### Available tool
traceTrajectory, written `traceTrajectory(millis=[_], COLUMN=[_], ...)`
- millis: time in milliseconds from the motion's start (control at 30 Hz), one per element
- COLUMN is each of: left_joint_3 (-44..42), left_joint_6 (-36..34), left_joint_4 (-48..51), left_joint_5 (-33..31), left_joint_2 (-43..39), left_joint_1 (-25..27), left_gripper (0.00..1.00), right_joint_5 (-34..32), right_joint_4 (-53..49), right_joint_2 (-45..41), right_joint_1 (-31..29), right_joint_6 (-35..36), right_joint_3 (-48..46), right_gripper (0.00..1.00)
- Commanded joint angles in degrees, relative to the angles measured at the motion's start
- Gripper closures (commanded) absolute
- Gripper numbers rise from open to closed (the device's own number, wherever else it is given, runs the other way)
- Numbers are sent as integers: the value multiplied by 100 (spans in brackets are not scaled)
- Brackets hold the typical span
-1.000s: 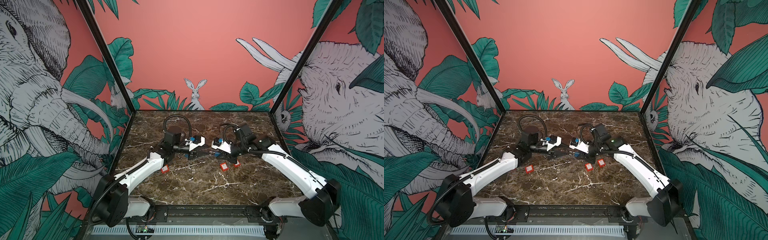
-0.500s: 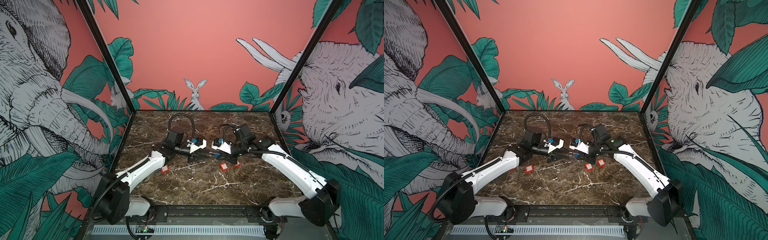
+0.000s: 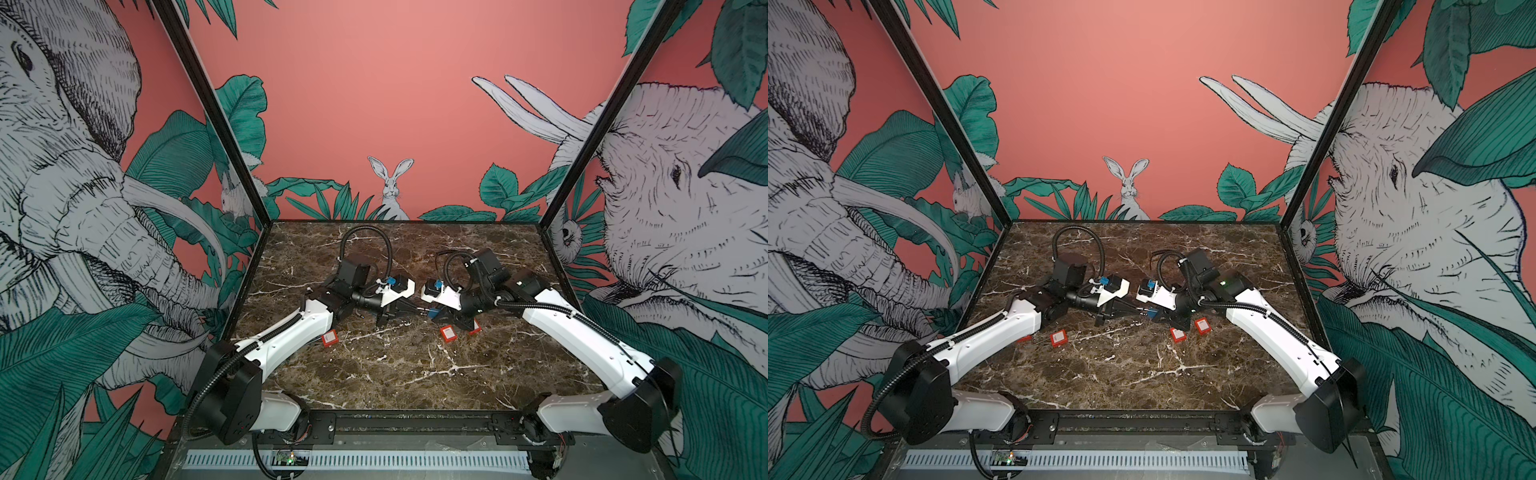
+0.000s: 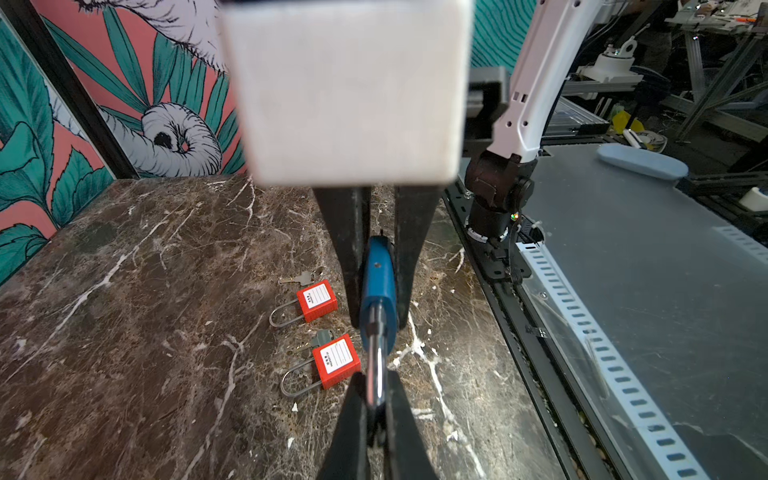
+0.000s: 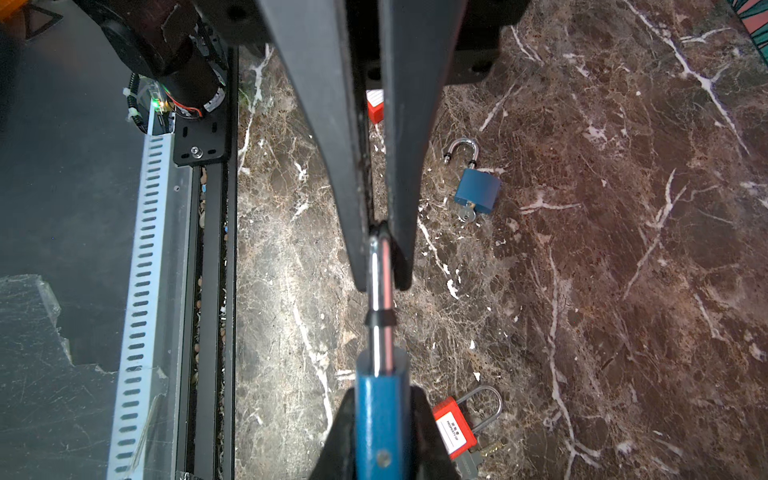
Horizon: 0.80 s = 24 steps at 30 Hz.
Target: Lock with the key
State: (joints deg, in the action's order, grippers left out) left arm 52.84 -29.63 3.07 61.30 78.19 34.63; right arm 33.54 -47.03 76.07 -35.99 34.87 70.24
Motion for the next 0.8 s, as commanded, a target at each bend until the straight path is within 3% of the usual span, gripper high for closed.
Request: traceTrajectory(millis=[0, 133, 300, 467, 767], left_joint_3=[150, 139, -71, -372, -361], left_joint_6=[-13, 250, 536, 1081, 1029], left_joint_4=[68, -158, -765, -1713, -1505], left_joint_5=[360, 465, 134, 152, 621], left_joint_2=[54, 167, 190, 208, 406], left_joint_1=[73, 112, 323, 421, 474], left_gripper=[100, 100, 100, 100, 100], right_joint_5=[-12, -21, 443, 575, 702], right_joint_4=[404, 864, 1656, 2211, 2613], right_joint_2=[-50, -54, 23, 88, 189], right_joint_1=[-105, -248, -260, -260, -257], right_joint_6=[-35, -138, -689, -1041, -1238], right_joint_3=[156, 29, -201, -342, -195], right_gripper=[100, 100, 100, 100, 100])
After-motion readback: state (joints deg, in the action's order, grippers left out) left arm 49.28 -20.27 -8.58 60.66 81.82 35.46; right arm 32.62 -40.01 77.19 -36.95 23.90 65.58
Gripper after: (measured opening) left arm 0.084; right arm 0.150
